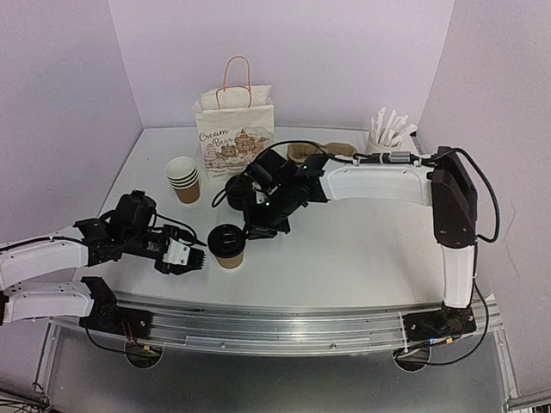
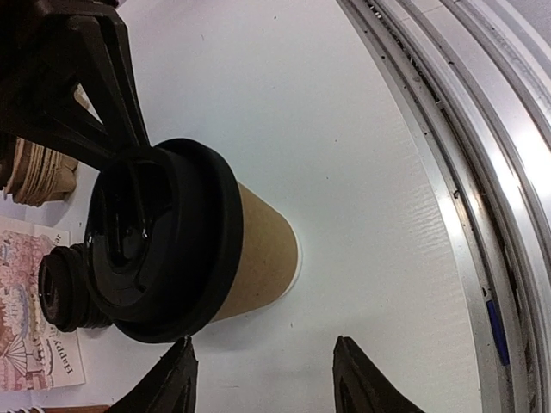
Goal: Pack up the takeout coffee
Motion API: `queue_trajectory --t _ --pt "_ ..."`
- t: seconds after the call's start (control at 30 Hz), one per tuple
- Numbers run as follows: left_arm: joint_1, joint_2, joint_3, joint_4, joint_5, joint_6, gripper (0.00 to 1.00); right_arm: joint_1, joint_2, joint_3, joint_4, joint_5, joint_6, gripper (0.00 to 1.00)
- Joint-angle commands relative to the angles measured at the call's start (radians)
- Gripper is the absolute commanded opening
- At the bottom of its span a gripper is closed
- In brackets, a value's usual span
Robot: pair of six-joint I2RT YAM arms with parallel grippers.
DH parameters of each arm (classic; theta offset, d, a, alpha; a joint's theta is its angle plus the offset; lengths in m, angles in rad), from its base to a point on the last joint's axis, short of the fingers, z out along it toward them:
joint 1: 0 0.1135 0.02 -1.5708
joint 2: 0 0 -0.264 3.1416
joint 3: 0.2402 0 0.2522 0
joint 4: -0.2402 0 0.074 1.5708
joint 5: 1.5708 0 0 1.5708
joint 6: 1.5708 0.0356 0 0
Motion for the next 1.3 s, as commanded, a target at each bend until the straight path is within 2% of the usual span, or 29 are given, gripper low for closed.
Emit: queue_trajectory --t 0.0,0.2,0.4,0.7,1.07,1.27 --pt "0.005 0.052 0.026 0.074 -0.027 -0.001 0.56 -0.003 0.019 0.018 -0.018 -0.001 -0.017 0.13" --pt "0.005 0.088 0.025 0.123 -0.041 -0.003 0.56 -0.004 0.020 0.024 -0.019 0.002 -0.020 0.13" --pt "0.036 0.025 0.000 0.175 -0.043 -0.010 0.56 -0.004 0.016 0.028 -0.020 0.008 -0.027 0.13" --pt "0.049 0.014 0.004 0.152 -0.013 0.004 0.57 -0.004 0.021 0.042 -0.019 0.008 -0.034 0.13" --pt "0.048 0.116 0.022 0.222 0.099 0.025 0.59 -0.005 0.022 0.041 -0.020 0.012 -0.034 0.13" --pt "0.048 0.140 0.010 0.216 0.099 0.038 0.58 -0.005 0.021 0.039 -0.019 0.016 -0.034 0.13"
